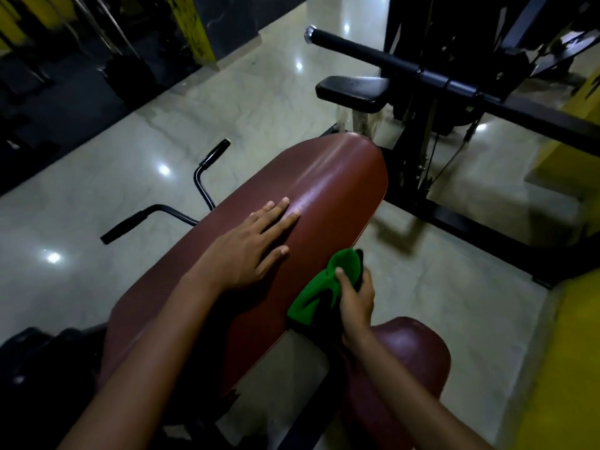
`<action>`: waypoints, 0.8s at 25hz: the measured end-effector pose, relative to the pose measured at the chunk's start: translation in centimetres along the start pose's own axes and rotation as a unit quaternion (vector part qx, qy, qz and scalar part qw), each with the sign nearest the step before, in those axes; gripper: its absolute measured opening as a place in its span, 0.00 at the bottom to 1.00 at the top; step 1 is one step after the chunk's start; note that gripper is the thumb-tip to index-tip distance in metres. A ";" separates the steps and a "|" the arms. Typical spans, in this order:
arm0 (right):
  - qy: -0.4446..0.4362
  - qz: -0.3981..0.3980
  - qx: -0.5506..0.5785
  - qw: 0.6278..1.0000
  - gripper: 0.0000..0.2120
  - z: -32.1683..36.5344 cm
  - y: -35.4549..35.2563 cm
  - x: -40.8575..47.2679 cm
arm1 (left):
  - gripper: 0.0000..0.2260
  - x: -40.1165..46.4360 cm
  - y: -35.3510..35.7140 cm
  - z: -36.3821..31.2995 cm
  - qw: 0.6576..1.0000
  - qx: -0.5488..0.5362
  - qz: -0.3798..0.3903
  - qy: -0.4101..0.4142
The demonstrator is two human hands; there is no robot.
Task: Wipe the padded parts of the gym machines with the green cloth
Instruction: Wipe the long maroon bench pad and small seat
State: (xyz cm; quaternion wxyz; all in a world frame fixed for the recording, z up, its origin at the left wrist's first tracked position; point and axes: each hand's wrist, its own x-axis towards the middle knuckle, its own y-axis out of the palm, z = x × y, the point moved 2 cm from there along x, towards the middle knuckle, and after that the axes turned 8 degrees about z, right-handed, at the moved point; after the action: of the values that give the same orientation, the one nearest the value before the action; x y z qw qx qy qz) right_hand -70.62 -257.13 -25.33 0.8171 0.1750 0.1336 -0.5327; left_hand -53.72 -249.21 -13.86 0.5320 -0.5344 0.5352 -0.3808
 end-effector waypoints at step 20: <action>-0.008 -0.035 0.014 0.999 0.13 -8.6 7.3 -14.5 | 0.28 -13.3 2.3 2.3 0.998 -0.022 -0.021 0.057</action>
State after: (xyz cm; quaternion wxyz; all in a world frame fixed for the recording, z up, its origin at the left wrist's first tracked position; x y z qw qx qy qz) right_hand -69.98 -238.78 -26.22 0.7966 0.1769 0.1257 -0.5642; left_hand -53.67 -235.54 -14.26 0.4809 -0.5341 0.5618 -0.4097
